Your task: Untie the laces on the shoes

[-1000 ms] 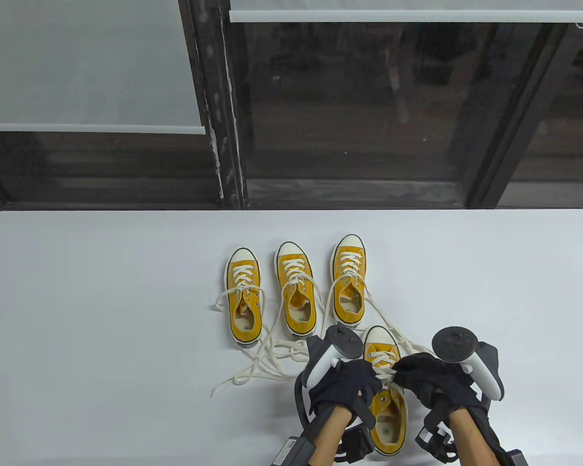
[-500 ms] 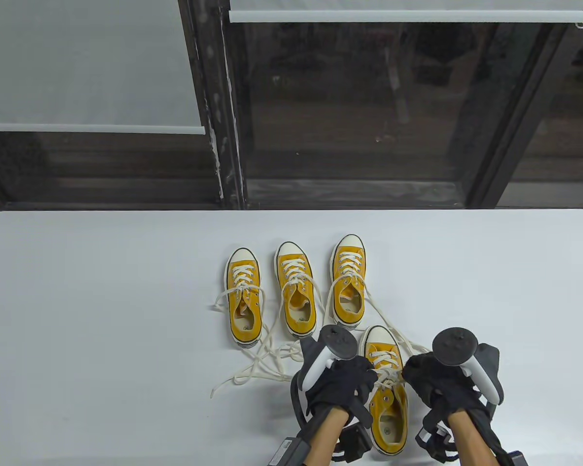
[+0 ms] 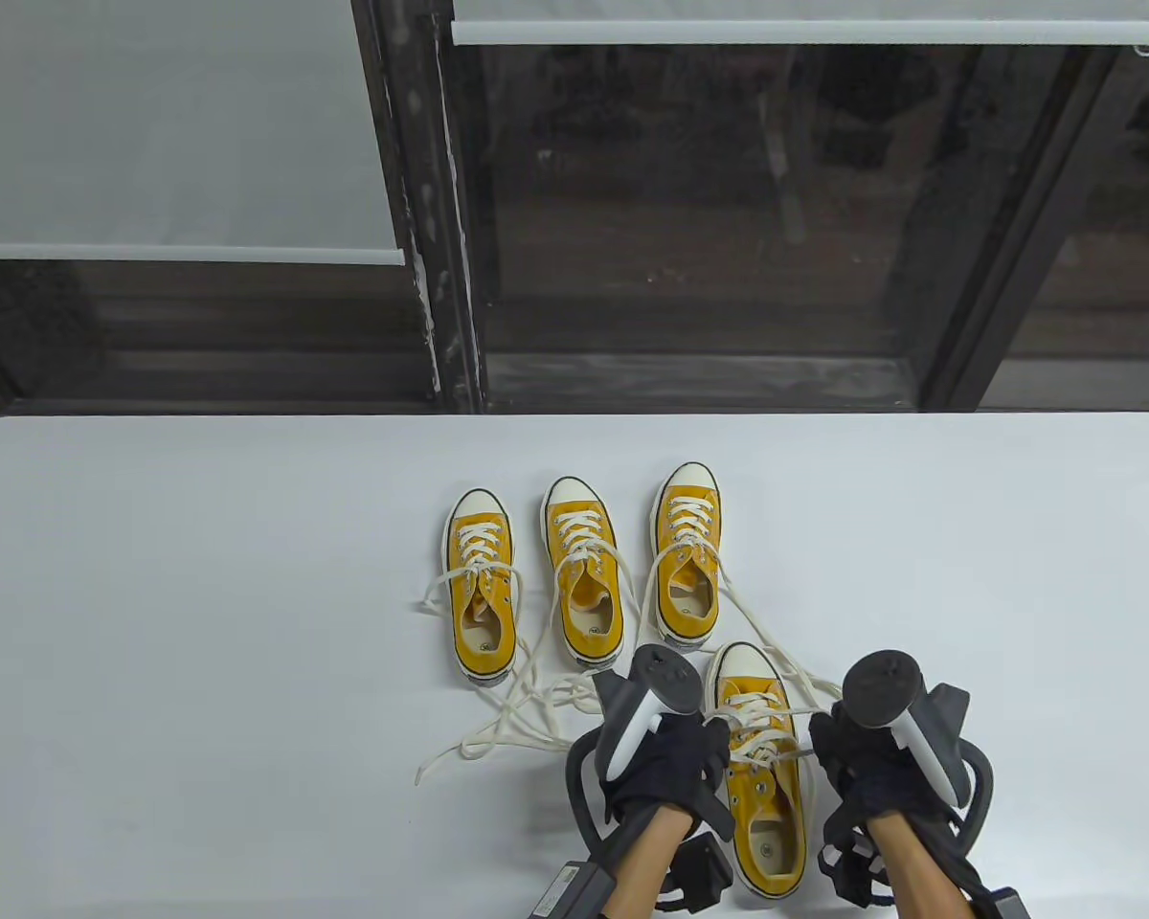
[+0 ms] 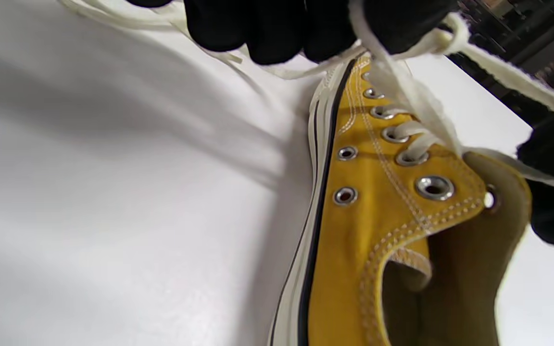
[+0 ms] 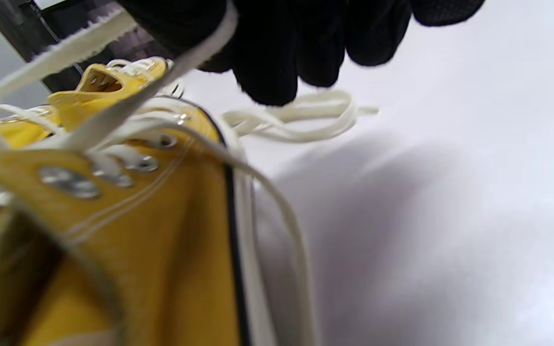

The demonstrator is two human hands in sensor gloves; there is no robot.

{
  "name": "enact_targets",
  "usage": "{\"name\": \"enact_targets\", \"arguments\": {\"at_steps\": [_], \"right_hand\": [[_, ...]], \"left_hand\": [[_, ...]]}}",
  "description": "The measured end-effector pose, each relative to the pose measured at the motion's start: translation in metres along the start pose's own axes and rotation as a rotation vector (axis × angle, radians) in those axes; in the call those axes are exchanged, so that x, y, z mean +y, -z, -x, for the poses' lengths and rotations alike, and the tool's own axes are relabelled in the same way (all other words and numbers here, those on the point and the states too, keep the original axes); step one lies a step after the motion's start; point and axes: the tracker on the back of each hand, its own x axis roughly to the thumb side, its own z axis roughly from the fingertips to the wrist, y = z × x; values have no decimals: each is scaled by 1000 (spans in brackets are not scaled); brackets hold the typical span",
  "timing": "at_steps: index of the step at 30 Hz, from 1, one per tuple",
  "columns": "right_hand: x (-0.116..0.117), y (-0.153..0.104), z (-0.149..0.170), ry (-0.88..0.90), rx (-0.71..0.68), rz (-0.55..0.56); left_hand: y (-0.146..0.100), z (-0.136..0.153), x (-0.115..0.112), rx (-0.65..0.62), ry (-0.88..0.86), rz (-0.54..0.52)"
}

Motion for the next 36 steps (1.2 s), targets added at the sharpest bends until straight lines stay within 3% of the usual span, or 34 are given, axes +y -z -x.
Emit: {"name": "enact_targets", "arguments": {"at_steps": [5,11,15,22,26,36], "right_hand": [[2,3,1,19,-10,-47],[-2,3,5,-7,53,25],[-8,6,13,3,111,52],[-43,0,39,250,146,25],[-65,-5,60,394,151,-57],[-111,-24,131,848,100,-101]], "left_hand": [[4,-2,1,-66,-29,80],[-1,-4,4,-10,57,-36],[-6,-2,4,92,119,-147],[-16,15,26,111,-44,-164],[-24,30,39,118,-132,-157],[-50,81,83,135,-336,-180]]}}
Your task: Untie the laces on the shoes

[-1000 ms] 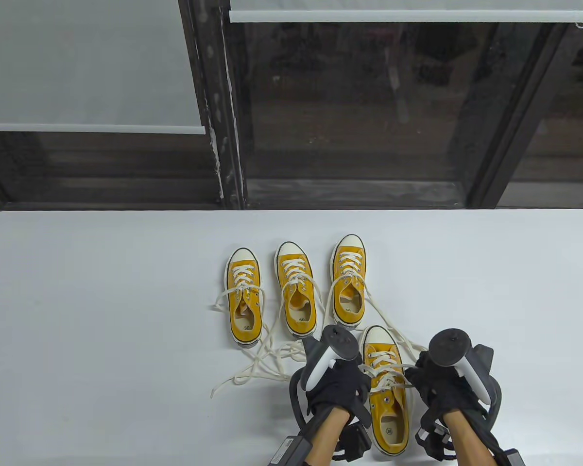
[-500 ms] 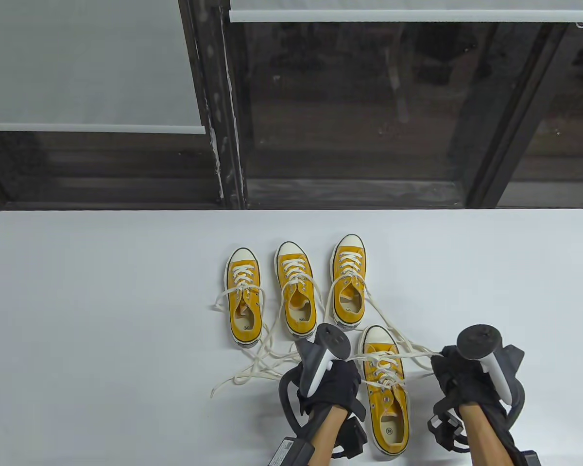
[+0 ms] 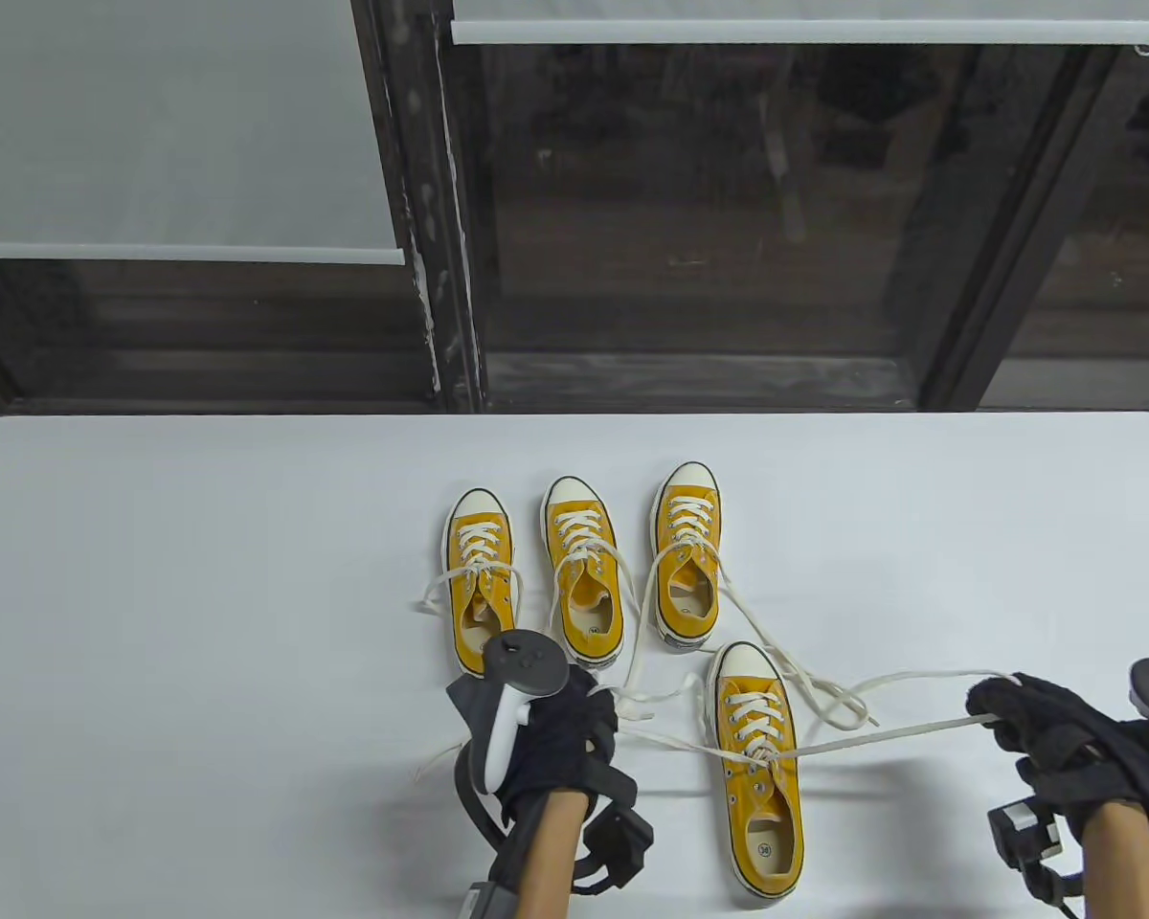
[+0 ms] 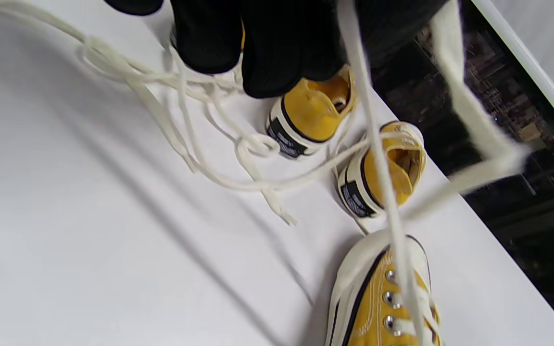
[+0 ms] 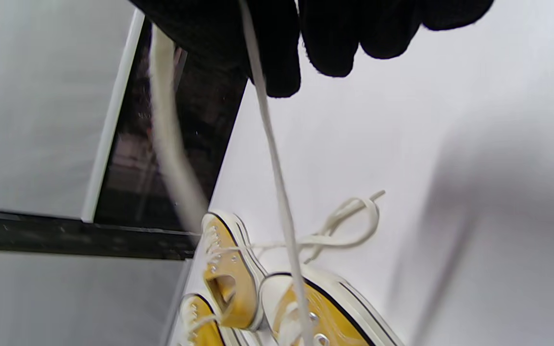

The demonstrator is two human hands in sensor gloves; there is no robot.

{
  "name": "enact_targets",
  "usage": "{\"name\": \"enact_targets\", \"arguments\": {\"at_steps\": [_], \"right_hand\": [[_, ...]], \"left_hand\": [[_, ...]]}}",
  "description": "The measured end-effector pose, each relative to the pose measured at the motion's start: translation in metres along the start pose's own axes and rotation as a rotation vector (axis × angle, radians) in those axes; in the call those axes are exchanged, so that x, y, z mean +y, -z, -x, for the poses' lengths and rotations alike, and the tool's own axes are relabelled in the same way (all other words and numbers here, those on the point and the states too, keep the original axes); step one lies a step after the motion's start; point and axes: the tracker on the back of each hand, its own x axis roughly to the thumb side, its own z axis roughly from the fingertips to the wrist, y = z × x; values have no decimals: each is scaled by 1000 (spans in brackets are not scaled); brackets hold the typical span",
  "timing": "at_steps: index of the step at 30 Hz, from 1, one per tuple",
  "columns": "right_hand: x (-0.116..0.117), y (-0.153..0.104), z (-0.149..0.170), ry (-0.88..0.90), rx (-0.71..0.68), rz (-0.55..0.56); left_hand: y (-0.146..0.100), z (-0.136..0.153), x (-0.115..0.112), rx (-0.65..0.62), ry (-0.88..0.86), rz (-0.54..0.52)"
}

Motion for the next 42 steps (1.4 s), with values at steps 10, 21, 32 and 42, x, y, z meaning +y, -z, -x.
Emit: {"name": "enact_targets", "arguments": {"at_steps": [10,21,32,42], "right_hand": [[-30,-13,35,-13,163,249],[51,-16,-5,-538,-52,-46],[182,-16,1,-1039,38,-317],[221,-5,14,-1242,111,-117]], "left_hand": [[-2,51,46,150,9,-114],[-18,16,51,-154,391,-315],[0,28,17,-200,456,-235],[5,30,13,-228,429,-175]]}}
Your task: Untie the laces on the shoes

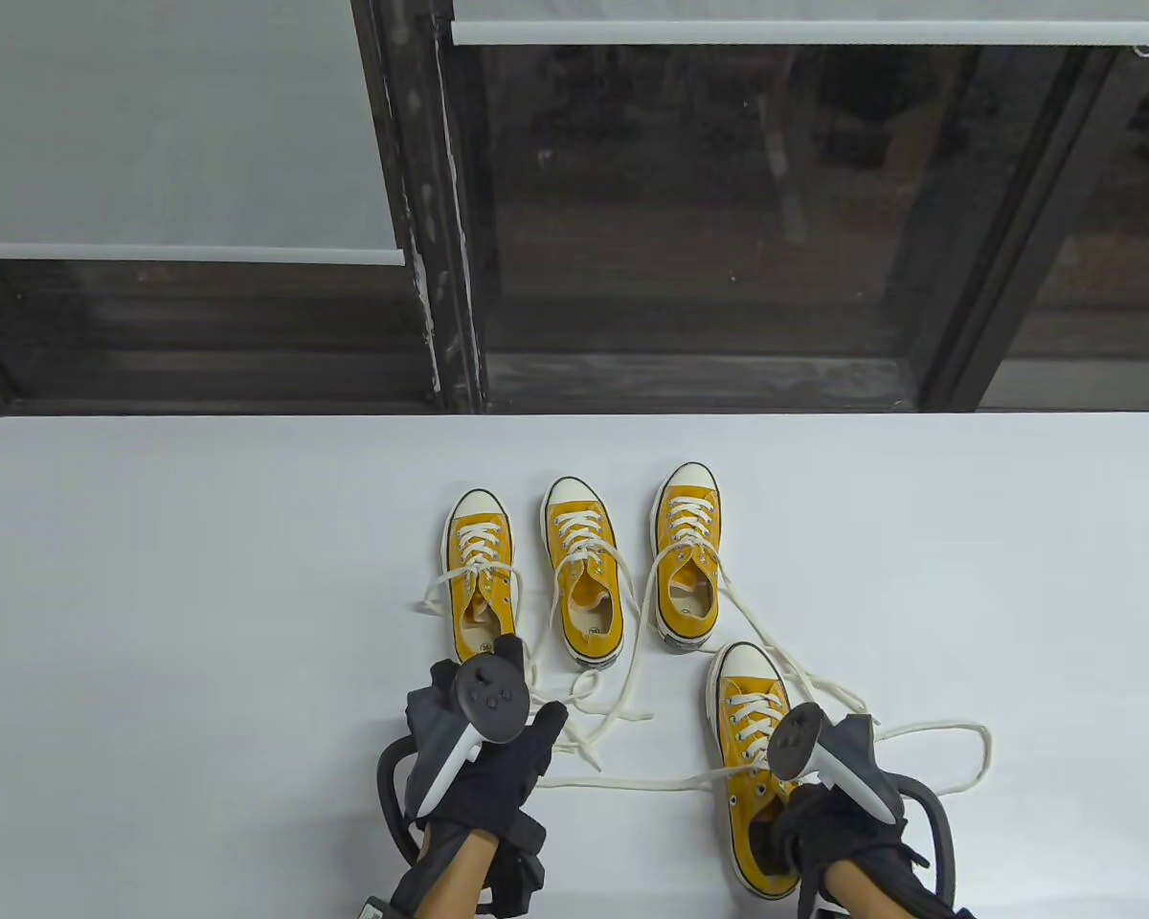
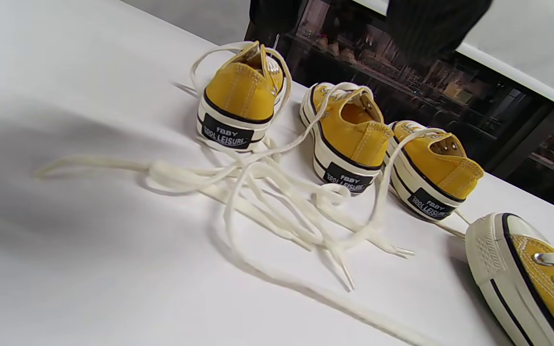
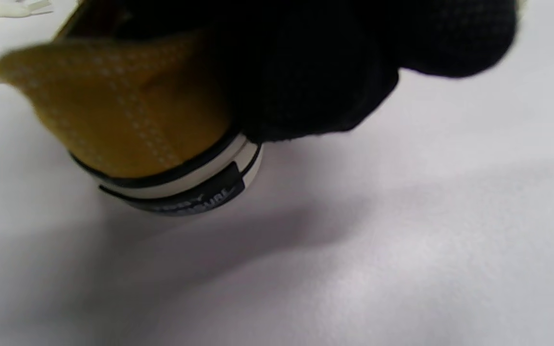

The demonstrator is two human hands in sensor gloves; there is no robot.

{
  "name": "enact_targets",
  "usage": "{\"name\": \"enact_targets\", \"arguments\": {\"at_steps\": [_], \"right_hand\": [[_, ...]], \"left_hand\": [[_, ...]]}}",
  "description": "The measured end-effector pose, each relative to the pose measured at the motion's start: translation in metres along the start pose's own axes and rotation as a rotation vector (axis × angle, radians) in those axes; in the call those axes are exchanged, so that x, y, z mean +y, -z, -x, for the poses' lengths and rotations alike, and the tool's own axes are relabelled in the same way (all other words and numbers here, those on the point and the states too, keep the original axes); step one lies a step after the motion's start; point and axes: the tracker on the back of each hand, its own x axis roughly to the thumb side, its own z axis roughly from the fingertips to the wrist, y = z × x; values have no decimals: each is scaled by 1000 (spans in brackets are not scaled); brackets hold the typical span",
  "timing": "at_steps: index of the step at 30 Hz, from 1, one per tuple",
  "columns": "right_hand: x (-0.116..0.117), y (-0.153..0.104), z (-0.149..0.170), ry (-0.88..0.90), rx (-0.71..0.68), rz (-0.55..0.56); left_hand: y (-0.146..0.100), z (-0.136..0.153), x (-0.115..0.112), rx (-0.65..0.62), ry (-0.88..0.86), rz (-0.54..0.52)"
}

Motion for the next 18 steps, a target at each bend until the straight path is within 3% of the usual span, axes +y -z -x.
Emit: {"name": "enact_targets", "arguments": {"at_steps": [7,13,18], "right_hand": [[-29,-21,18,33,-38,271],[-62,-42,47,154,-36,404],[-98,-41,56,219,29,513]], "left_hand": [[3,5,-2,23,-13,14],[1,1,-4,12,13,7],[0,0,-3,10,20,0]]}}
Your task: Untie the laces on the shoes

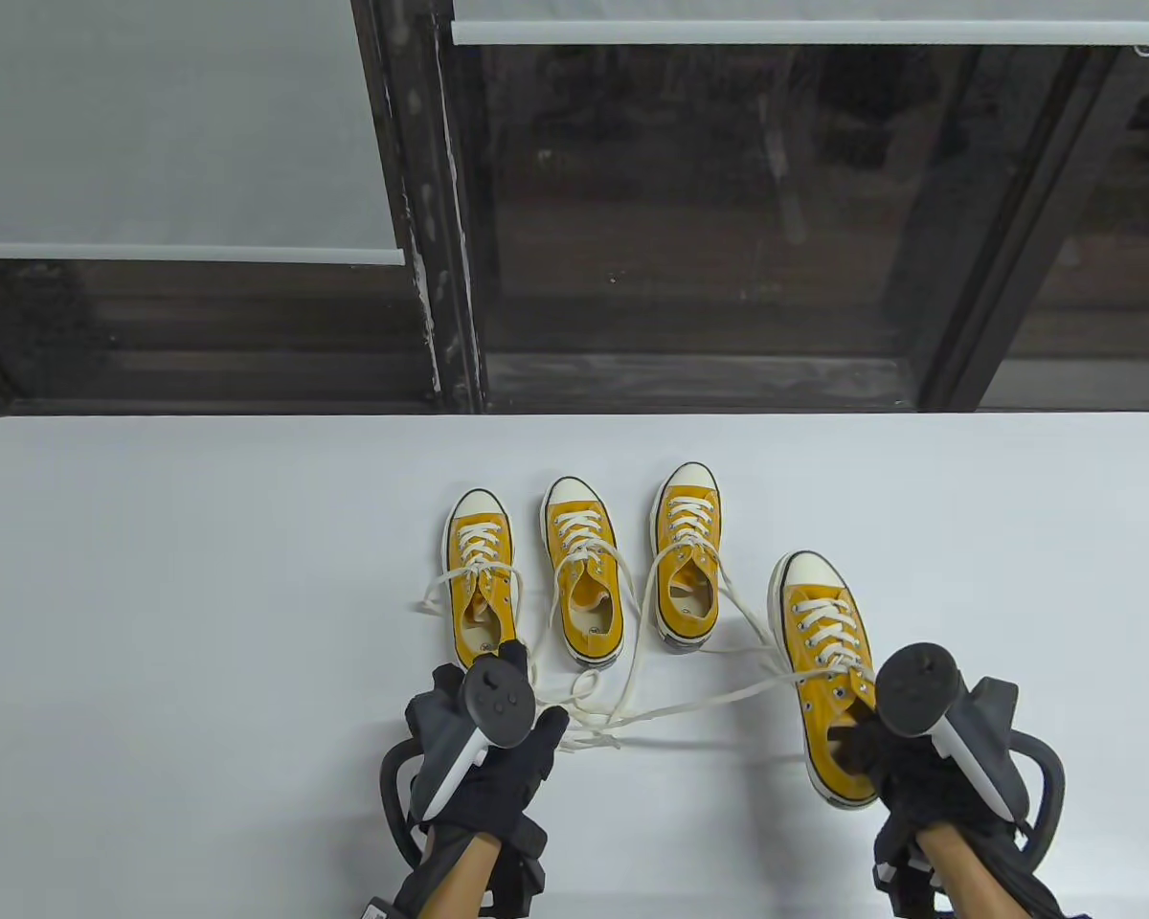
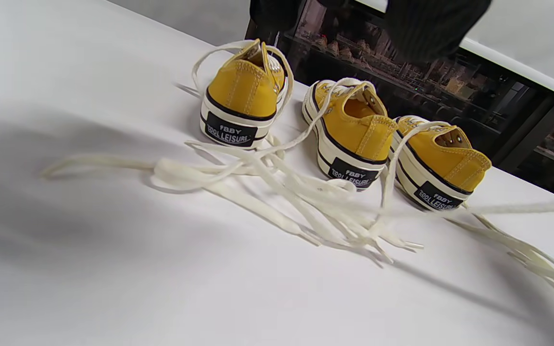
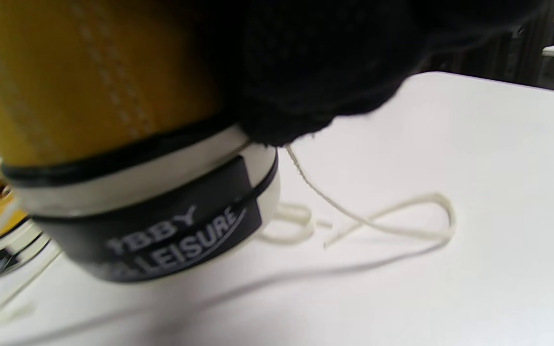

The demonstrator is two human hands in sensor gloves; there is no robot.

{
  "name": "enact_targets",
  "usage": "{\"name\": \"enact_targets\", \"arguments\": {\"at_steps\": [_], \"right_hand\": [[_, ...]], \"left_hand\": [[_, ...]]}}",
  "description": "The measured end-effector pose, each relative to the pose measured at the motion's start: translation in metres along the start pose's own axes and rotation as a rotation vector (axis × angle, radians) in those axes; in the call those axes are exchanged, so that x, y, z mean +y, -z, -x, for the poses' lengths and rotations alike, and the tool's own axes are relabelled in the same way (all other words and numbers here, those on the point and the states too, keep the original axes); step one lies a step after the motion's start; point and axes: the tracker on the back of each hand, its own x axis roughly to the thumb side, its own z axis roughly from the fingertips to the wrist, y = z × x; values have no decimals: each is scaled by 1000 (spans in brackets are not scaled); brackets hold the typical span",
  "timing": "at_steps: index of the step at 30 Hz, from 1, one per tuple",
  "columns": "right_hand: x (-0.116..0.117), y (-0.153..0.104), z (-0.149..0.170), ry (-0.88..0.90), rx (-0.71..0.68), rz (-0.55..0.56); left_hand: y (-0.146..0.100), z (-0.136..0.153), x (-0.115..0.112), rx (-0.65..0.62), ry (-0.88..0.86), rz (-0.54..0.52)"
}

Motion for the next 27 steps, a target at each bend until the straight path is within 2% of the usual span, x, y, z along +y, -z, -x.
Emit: {"name": "enact_targets", "arguments": {"at_steps": [4,9,18,27], "right_hand": [[-8,27,-6,6,67,38],[0,66,-16,-10,131,49],[43,125,-36,-25,172,-52],[72,156,-58,-61,180,-82]], "left_hand": [[1,0,0,0,-1,-8],[1,-3,0,-2,15,-7],[1,-4,1,2,23,-25],[0,-5,2,13,32,-23]]}}
